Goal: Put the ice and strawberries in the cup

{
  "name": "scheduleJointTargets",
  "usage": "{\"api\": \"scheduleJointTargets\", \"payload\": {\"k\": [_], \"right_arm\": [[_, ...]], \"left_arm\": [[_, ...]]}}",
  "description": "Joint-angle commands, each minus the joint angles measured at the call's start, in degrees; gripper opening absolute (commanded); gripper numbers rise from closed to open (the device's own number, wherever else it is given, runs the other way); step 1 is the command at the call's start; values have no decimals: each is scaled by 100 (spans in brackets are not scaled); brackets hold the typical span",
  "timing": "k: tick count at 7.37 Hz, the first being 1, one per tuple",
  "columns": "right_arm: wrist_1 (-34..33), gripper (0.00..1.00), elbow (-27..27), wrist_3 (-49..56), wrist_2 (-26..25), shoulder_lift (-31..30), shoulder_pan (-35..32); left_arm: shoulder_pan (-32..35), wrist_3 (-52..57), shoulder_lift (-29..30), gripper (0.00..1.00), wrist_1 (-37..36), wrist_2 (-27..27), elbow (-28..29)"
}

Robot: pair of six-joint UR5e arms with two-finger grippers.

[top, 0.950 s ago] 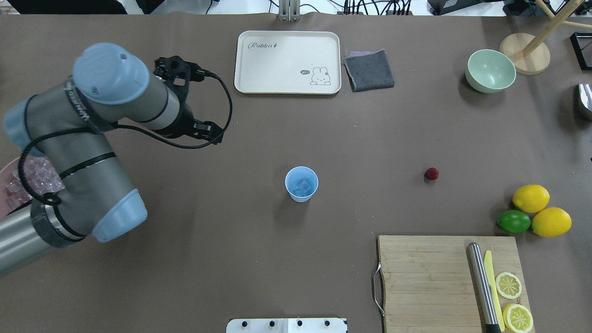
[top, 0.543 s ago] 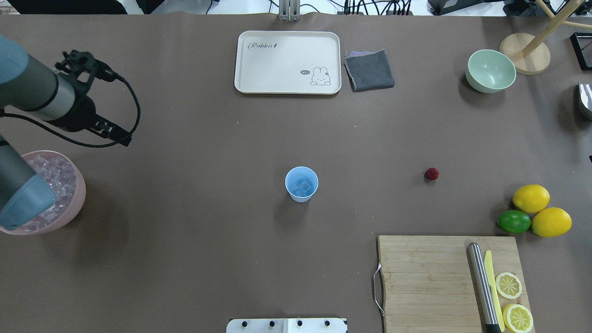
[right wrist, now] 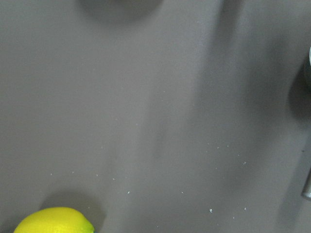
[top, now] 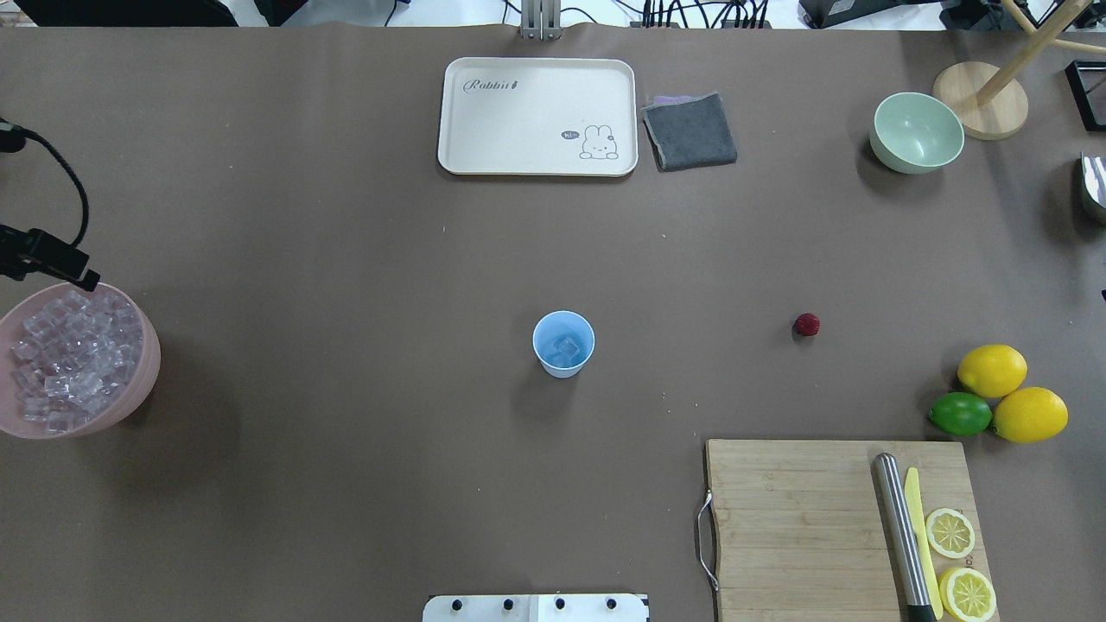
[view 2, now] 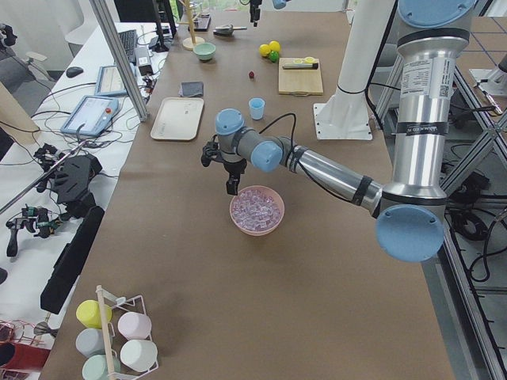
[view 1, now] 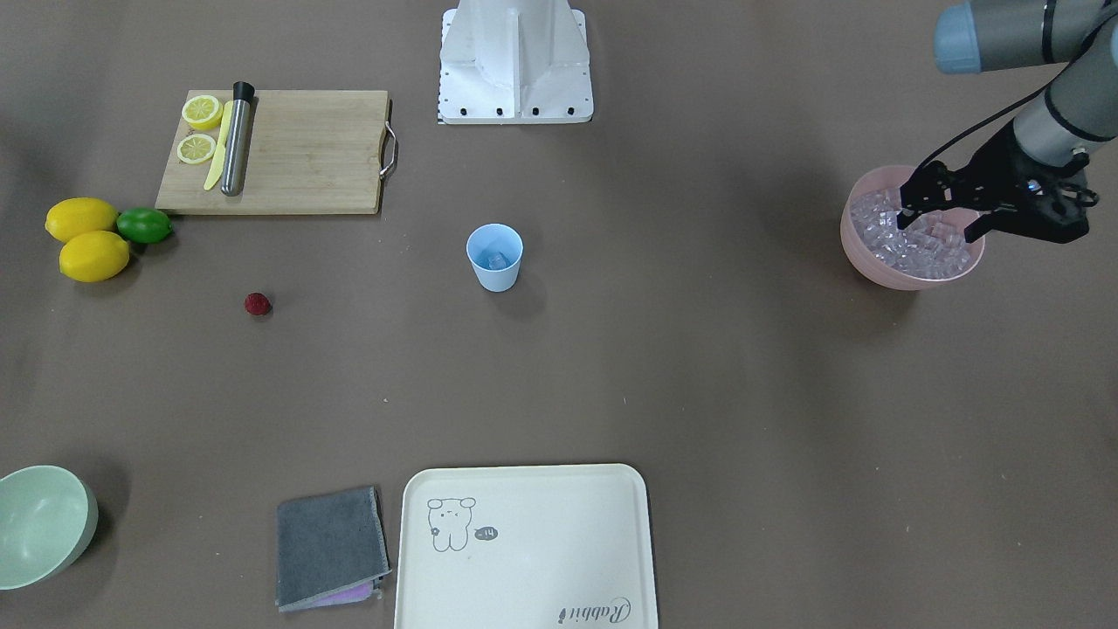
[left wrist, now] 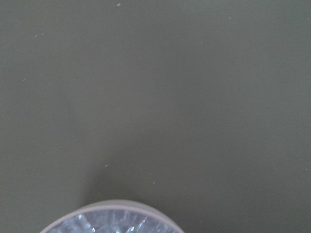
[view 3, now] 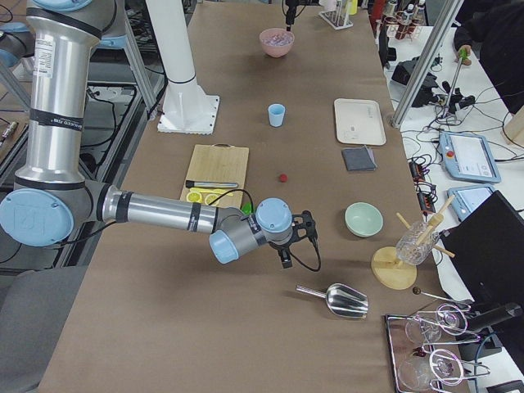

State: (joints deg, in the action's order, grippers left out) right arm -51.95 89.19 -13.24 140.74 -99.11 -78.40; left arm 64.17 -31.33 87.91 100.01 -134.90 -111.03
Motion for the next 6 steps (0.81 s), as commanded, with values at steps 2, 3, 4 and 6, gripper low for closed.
{"api": "scheduleJointTargets", "payload": {"k": [2, 3, 4, 6], "right_arm": [[1, 100, 98, -3, -3, 32, 0], [1, 100, 159, 6, -3, 6, 0], [1, 100, 221, 6, -3, -21, 0], [-8, 100, 204, -3, -11, -4, 0]], "left_arm": [[95, -2012, -951, 93, 2773, -150, 719], [43, -2470, -943, 93, 3162, -98, 923], [34, -2736, -899, 93, 3339, -98, 960], [-403, -2914, -732, 93, 3341, 112, 899]]}}
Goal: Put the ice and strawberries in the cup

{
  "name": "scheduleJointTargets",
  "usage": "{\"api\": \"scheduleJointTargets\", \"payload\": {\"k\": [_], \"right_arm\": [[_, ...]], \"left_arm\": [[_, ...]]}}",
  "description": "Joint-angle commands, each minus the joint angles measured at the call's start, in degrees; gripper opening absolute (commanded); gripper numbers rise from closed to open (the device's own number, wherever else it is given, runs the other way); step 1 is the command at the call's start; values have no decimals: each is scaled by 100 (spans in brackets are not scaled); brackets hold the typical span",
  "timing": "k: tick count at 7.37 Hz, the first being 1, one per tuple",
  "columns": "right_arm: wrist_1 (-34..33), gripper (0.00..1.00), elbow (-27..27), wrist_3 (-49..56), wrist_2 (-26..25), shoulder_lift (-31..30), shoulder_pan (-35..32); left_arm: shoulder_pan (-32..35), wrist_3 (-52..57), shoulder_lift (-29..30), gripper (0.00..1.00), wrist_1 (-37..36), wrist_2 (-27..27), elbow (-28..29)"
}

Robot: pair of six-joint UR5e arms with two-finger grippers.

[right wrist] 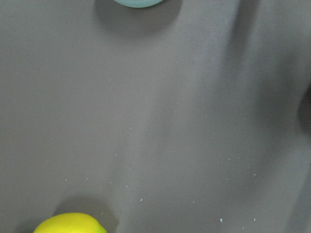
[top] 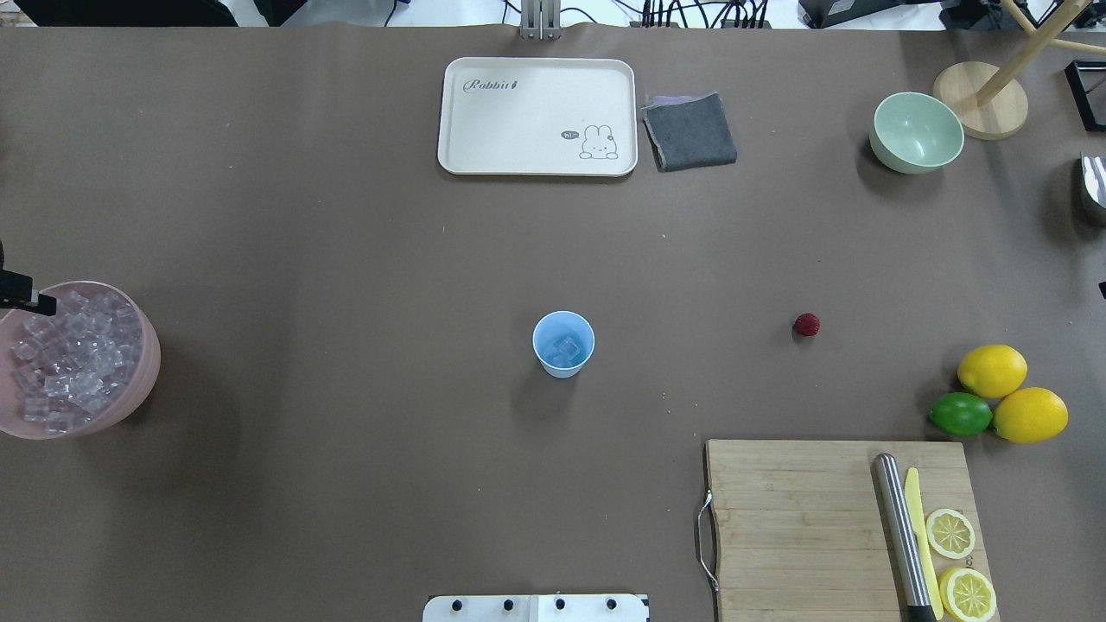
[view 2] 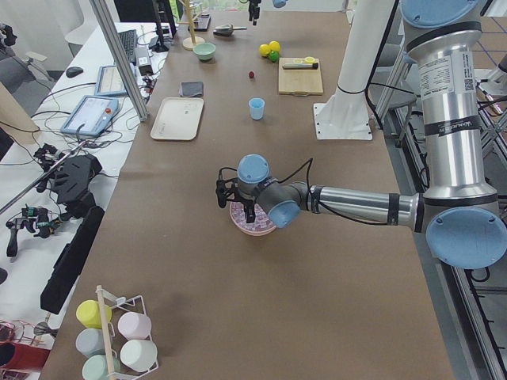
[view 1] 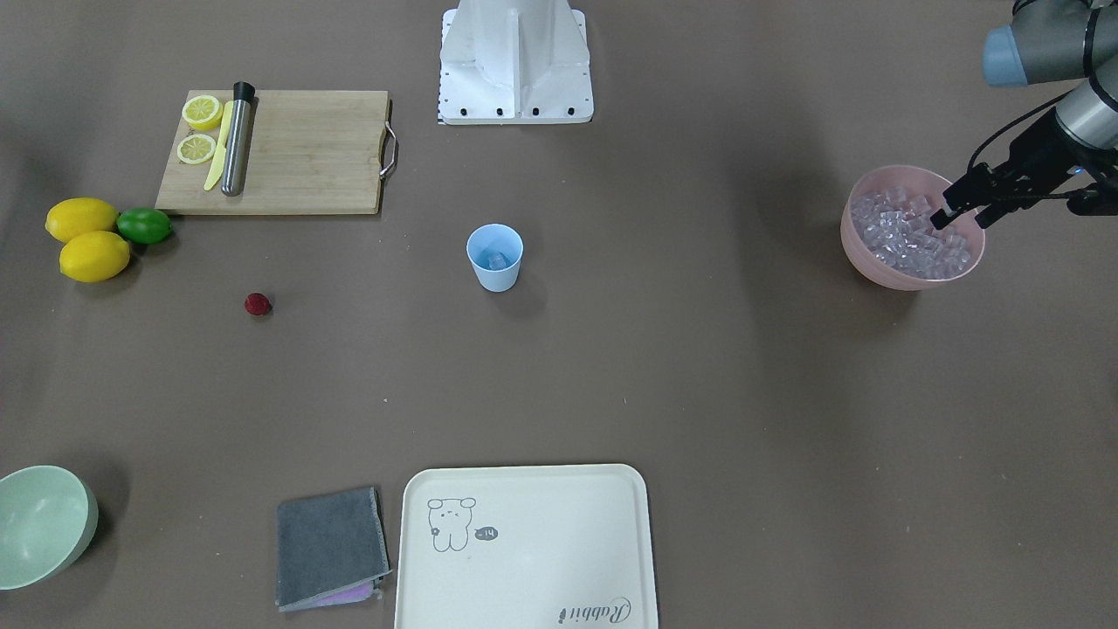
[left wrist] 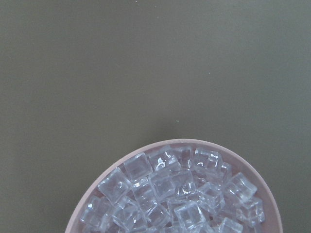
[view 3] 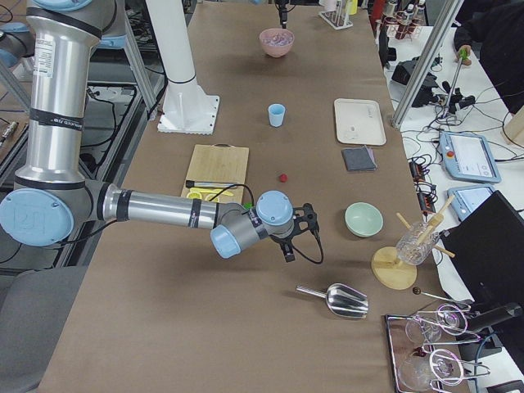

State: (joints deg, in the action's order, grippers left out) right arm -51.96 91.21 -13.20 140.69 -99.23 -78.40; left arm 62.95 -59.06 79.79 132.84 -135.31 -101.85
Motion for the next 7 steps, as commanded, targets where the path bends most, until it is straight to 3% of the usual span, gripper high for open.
{"api": "scheduleJointTargets", "payload": {"k": [1, 7], "right_arm": [[-7, 100, 2, -7, -7, 9, 0], [-7, 100, 19, -16, -24, 9, 0]], "left_arm": [[-440, -350, 72, 93, 58, 163, -115], [-741, -440, -156, 82, 163, 259, -72]]}}
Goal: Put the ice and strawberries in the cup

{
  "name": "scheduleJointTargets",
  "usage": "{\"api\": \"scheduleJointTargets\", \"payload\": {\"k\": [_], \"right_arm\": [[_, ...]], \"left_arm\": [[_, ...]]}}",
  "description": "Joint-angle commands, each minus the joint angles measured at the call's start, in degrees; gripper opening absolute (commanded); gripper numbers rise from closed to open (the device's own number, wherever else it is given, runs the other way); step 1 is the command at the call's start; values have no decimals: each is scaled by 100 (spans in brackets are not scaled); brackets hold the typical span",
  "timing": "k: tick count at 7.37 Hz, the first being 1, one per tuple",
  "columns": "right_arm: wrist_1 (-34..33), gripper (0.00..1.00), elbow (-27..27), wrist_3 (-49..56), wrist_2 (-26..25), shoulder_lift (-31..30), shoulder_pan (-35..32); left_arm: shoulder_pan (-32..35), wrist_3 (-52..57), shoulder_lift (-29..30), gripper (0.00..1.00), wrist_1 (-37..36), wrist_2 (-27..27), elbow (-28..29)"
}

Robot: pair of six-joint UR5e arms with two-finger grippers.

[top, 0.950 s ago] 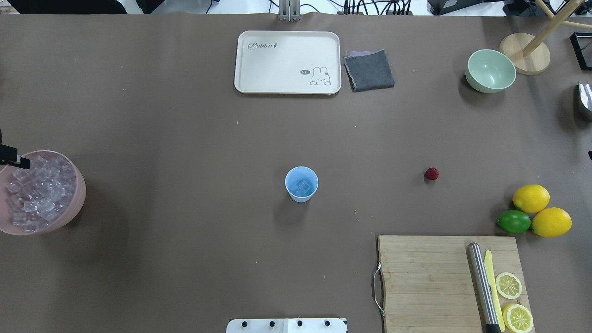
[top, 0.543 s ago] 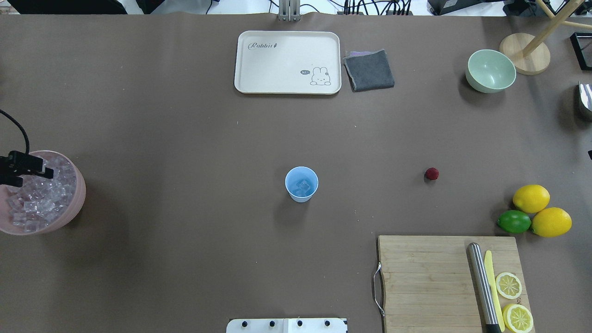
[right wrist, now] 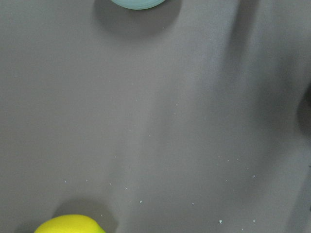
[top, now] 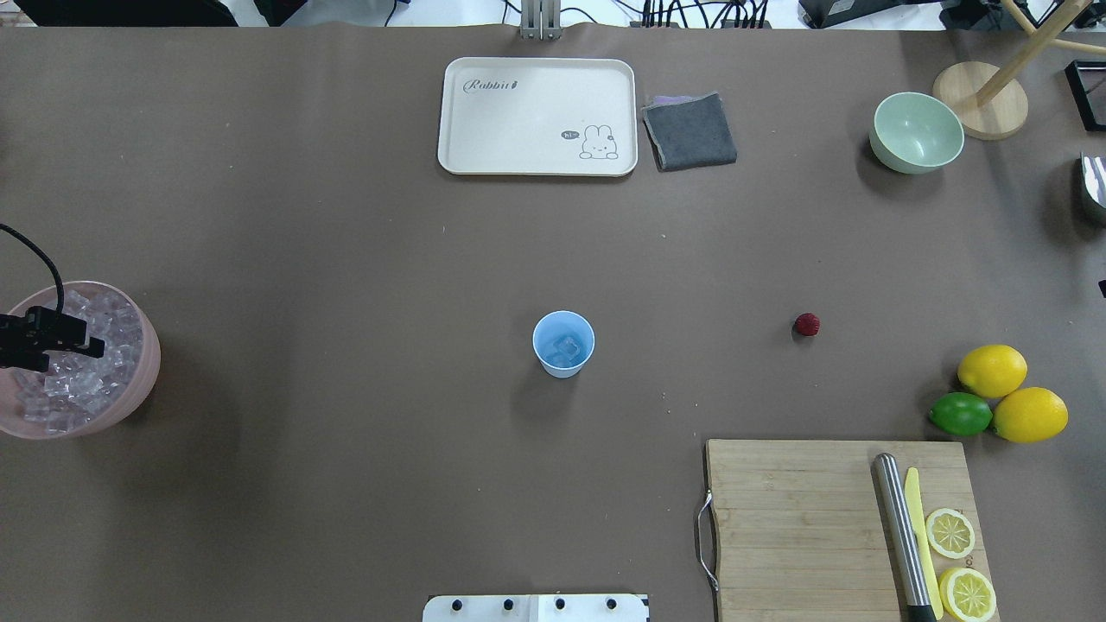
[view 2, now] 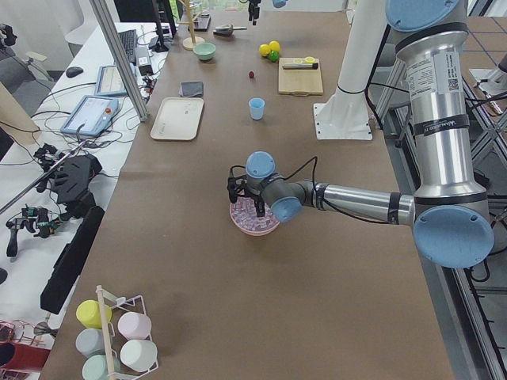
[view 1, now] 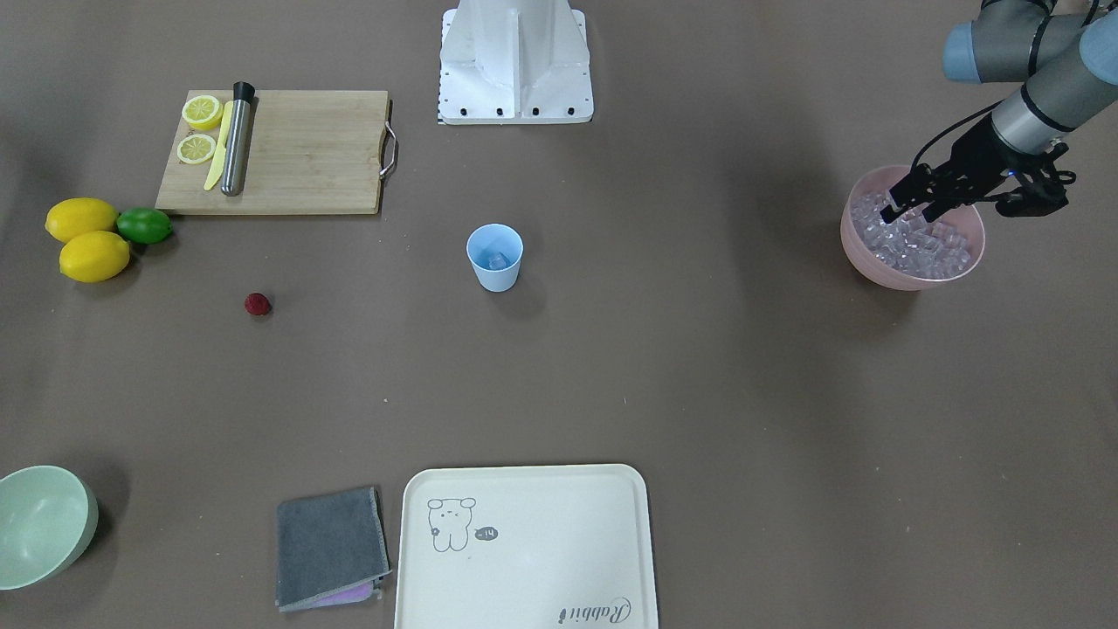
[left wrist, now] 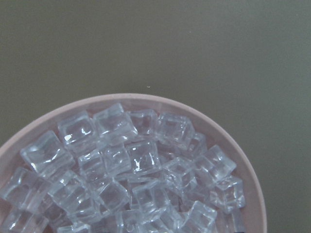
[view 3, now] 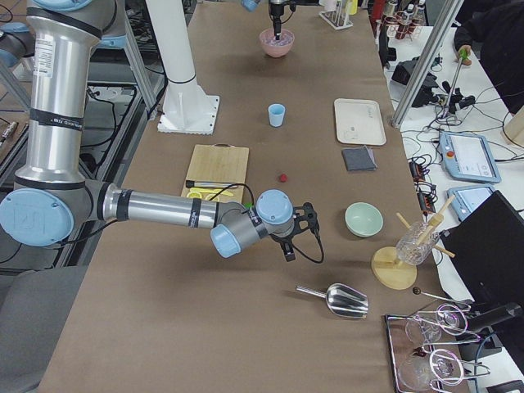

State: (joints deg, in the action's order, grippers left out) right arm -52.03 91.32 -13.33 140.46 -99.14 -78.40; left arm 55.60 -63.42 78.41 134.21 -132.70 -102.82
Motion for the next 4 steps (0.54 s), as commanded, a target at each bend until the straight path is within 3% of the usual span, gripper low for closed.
{"api": "scheduleJointTargets", "payload": {"k": [1, 4], "right_arm": [[0, 100, 26, -3, -1, -9, 0], [0, 100, 26, -3, -1, 0, 0]], "left_arm": [[-83, -4, -10, 79, 17, 7, 34], [-163, 14, -10, 76, 17, 25, 87]]}}
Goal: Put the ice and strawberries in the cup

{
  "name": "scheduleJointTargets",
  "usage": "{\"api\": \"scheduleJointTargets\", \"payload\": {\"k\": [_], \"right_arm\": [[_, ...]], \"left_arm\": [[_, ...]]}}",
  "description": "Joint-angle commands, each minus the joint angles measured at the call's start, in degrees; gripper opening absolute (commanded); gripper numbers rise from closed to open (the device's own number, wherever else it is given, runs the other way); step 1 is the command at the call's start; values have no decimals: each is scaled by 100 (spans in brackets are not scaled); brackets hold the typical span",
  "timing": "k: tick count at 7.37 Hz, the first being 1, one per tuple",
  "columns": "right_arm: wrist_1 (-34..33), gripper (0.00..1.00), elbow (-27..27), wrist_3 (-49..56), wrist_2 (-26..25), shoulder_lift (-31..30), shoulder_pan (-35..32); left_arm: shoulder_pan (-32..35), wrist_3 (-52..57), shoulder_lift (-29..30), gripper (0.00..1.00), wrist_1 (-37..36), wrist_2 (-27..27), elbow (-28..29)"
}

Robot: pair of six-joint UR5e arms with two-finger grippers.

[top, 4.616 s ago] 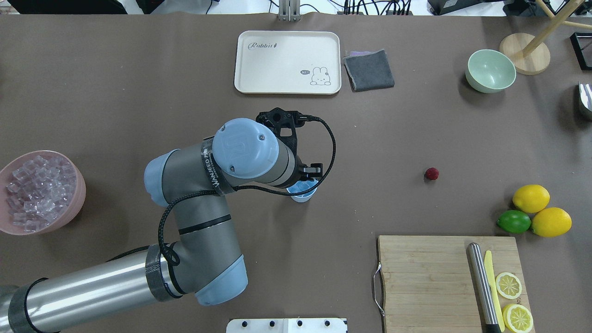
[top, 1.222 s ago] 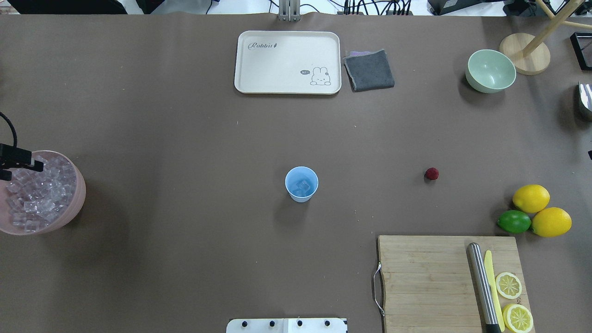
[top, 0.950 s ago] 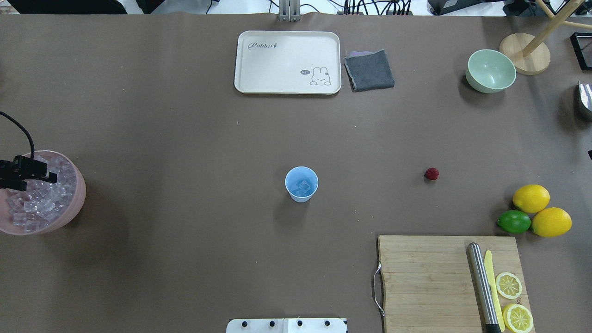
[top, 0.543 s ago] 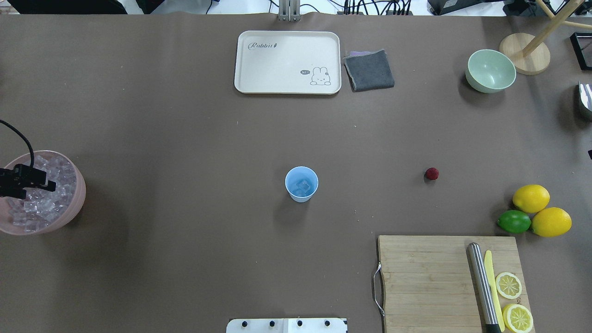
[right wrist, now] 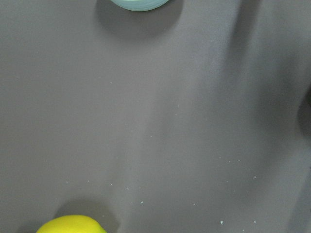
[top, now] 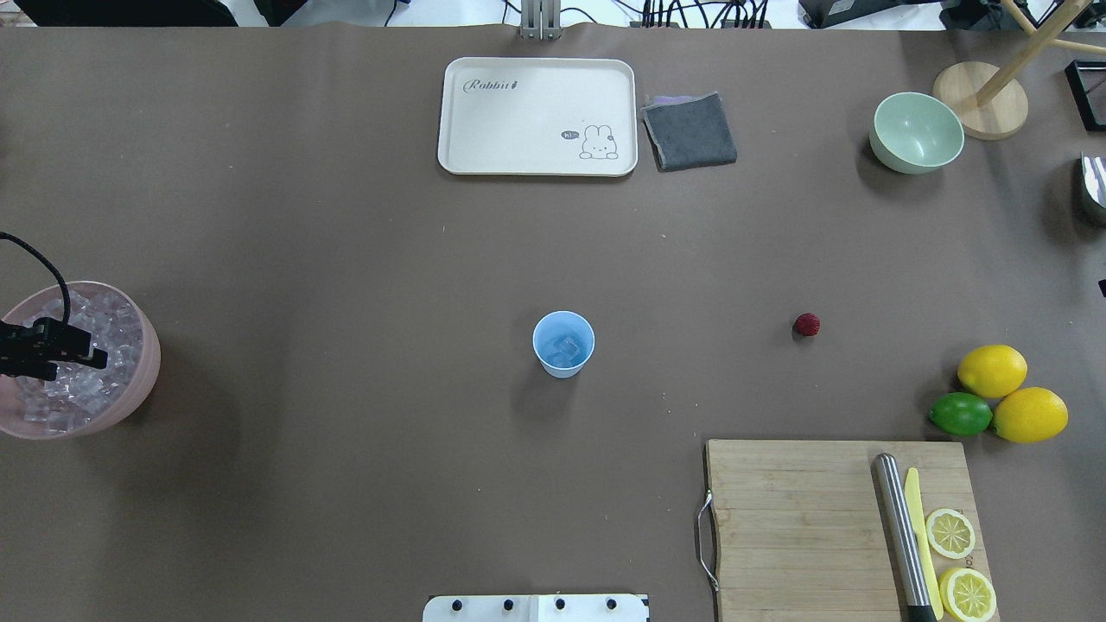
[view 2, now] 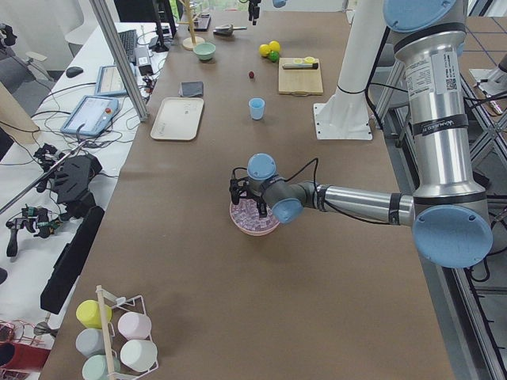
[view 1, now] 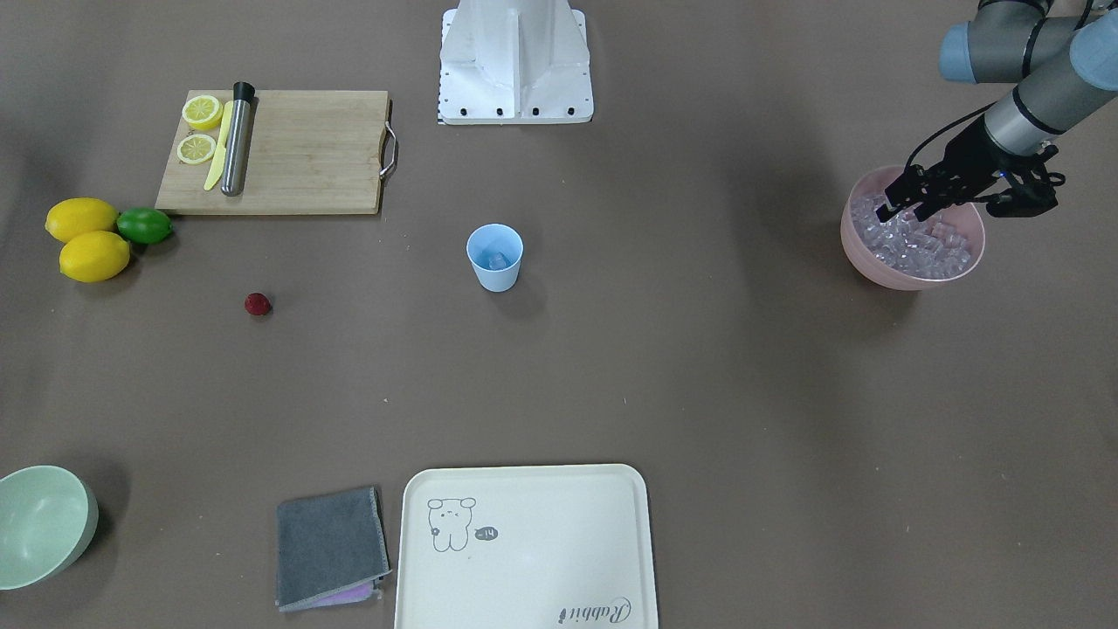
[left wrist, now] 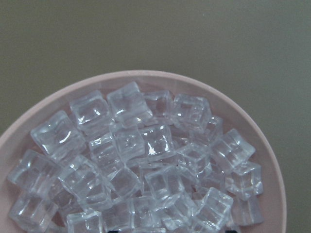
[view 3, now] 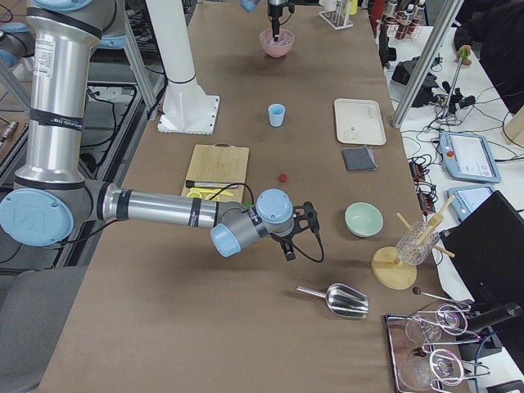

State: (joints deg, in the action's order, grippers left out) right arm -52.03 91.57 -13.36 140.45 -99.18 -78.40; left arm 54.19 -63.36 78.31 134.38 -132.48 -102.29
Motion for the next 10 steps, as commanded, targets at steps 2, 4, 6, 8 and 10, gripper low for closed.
{"api": "scheduleJointTargets", "payload": {"k": [2, 4, 6, 8, 10], "right_arm": [[0, 100, 10, -9, 0, 3, 0], [0, 100, 54, -9, 26, -5, -9], [-9, 100, 90, -9, -9, -14, -9], [-9, 100, 98, -9, 0, -14, -9], [-9, 100, 107, -9, 17, -5, -9]], "left_arm": [[-31, 8, 0, 73, 9, -15, 34], [-146, 25, 0, 71, 18, 3, 95], [-146, 17, -17, 67, 26, 3, 78], [-155, 17, -26, 50, 18, 3, 104], [-155, 17, -87, 50, 26, 3, 95]]}}
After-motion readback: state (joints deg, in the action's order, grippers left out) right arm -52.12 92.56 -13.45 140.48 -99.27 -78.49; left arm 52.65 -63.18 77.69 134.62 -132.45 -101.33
